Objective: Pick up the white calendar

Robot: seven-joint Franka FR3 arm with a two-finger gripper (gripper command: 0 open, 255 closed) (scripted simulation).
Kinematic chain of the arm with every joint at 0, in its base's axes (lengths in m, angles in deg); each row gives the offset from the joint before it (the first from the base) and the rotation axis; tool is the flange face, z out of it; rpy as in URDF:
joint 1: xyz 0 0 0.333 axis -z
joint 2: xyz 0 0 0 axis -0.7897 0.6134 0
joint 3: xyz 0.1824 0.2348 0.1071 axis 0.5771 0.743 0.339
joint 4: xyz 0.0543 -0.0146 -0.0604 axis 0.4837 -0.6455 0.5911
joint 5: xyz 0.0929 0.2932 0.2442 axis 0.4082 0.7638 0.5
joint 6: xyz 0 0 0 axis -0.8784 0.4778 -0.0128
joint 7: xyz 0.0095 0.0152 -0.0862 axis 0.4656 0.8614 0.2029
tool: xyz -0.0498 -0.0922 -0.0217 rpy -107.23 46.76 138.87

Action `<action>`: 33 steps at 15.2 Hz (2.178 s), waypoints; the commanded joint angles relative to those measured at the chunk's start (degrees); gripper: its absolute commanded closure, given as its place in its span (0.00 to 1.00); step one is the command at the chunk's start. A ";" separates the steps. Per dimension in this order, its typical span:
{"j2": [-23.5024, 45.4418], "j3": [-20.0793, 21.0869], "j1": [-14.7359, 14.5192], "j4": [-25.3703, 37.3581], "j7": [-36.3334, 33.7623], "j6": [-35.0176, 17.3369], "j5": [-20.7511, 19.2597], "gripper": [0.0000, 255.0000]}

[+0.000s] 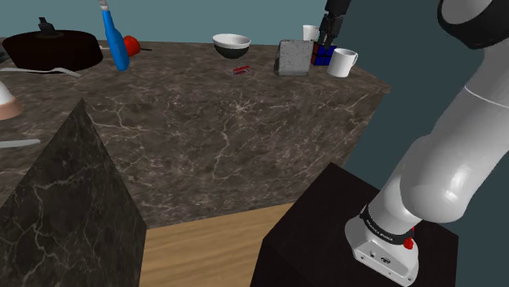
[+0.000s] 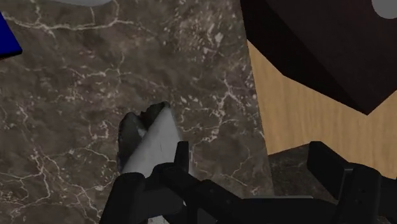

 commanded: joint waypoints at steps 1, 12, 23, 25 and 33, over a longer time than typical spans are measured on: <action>7.32 -1.47 2.15 7.64 6.98 2.96 4.43 0.00; 25.21 0.58 12.82 26.93 19.69 8.88 14.24 0.00; 24.27 0.39 11.69 23.38 20.02 6.31 13.64 1.00; 24.25 0.40 11.66 23.34 19.99 6.28 13.63 1.00; 27.33 0.99 15.38 34.01 19.13 13.73 15.66 1.00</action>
